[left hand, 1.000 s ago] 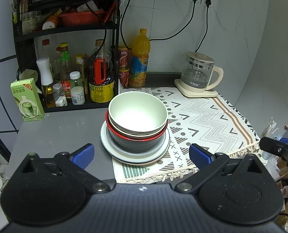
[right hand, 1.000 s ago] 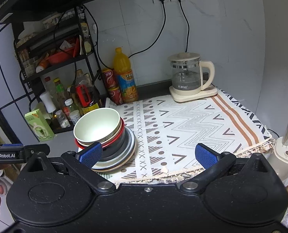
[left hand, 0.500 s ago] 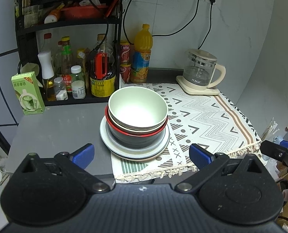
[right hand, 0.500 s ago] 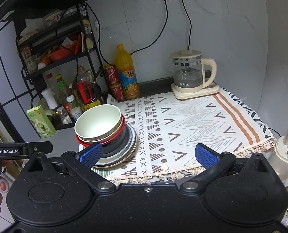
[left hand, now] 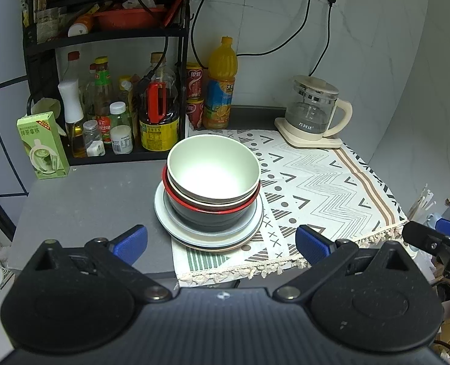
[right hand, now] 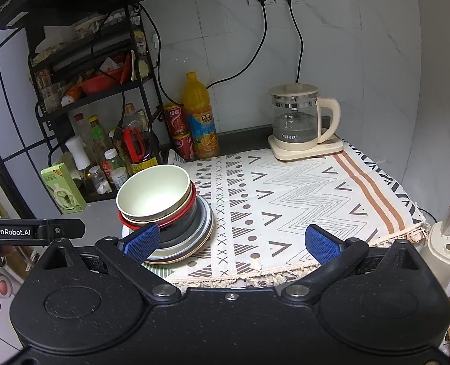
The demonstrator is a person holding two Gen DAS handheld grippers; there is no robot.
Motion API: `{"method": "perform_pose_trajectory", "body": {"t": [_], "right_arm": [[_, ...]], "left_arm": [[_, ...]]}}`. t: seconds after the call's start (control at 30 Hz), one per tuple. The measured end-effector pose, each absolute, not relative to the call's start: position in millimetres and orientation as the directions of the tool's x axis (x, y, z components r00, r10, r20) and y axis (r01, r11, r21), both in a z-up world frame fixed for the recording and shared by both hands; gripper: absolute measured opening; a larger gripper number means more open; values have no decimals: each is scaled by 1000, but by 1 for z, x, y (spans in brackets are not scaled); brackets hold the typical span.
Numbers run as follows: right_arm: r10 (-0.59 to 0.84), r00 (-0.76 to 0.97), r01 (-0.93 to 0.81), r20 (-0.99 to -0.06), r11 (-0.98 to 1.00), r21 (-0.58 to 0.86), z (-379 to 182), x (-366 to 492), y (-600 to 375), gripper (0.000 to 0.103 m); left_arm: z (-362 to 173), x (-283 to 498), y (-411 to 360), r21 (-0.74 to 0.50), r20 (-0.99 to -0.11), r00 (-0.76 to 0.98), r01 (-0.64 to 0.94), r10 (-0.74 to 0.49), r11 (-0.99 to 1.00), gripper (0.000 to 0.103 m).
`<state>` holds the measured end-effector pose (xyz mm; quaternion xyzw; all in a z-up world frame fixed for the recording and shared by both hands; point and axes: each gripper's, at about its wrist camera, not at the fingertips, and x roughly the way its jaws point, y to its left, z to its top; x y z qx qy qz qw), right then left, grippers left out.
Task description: Organize plates and bowls
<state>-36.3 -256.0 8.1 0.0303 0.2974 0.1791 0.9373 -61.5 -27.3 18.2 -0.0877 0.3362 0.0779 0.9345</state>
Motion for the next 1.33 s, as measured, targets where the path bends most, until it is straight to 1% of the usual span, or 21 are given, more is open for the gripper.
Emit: {"method": "perform_pose_trajectory", "body": {"t": [0.17, 0.47, 0.67, 0.97, 1.33], "right_arm": [[355, 750, -319, -558, 933, 164, 6, -37, -254, 103], [327, 767, -289, -552, 944, 159, 6, -37, -259, 103], [308, 782, -291, -542, 949, 120, 8, -41, -261, 103], [308, 776, -301, -551, 948, 106, 7, -40, -259, 103], [313, 752, -279, -580, 948, 151, -1, -31, -251, 103]], "left_arm": [[17, -61, -26, -112, -646, 759, -207, 88, 972, 102], [15, -58, -26, -115, -646, 759, -198, 78, 973, 102], [14, -51, -29, -118, -647, 759, -192, 71, 974, 102], [13, -50, -28, -117, -647, 759, -194, 74, 974, 102], [12, -43, -15, -100, -676, 732, -209, 88, 973, 102]]}}
